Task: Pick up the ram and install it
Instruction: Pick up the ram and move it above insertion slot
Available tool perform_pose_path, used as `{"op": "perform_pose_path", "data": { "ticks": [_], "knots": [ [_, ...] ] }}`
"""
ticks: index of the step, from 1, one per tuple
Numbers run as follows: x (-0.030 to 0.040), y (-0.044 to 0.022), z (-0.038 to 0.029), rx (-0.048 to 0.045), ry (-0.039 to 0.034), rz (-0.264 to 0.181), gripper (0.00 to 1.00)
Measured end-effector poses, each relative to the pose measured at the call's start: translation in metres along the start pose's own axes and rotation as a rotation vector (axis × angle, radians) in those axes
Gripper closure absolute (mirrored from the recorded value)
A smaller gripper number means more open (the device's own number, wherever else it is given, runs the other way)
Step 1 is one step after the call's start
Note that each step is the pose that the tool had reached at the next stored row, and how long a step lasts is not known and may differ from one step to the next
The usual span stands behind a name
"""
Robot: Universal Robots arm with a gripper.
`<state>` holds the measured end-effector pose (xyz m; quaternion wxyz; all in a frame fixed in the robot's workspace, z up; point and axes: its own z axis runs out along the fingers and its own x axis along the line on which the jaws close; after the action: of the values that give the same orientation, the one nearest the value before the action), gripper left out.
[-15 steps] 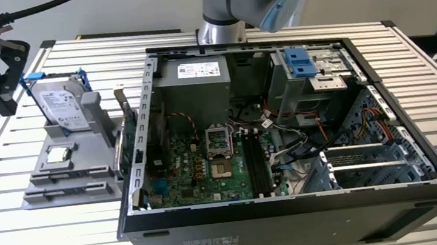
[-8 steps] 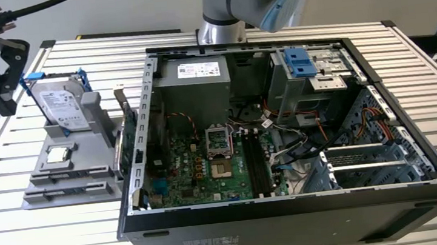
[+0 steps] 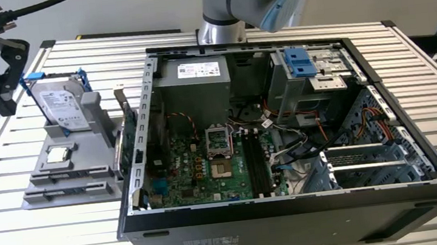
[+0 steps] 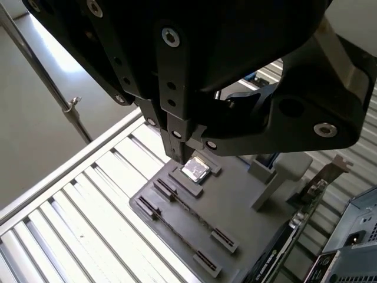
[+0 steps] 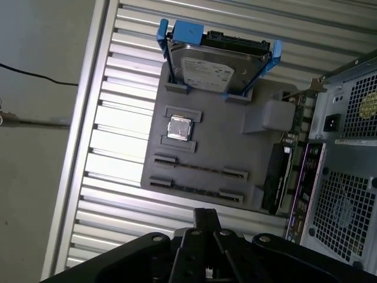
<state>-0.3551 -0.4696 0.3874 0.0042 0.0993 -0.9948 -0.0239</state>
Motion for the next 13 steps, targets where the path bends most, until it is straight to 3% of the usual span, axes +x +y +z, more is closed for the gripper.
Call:
{"op": "perform_pose_path", "data": {
  "ticks": [13],
  "knots": [
    [0.0, 0.0, 0.0, 0.0005, 0.0068, -0.14, 1.0]
  ]
}}
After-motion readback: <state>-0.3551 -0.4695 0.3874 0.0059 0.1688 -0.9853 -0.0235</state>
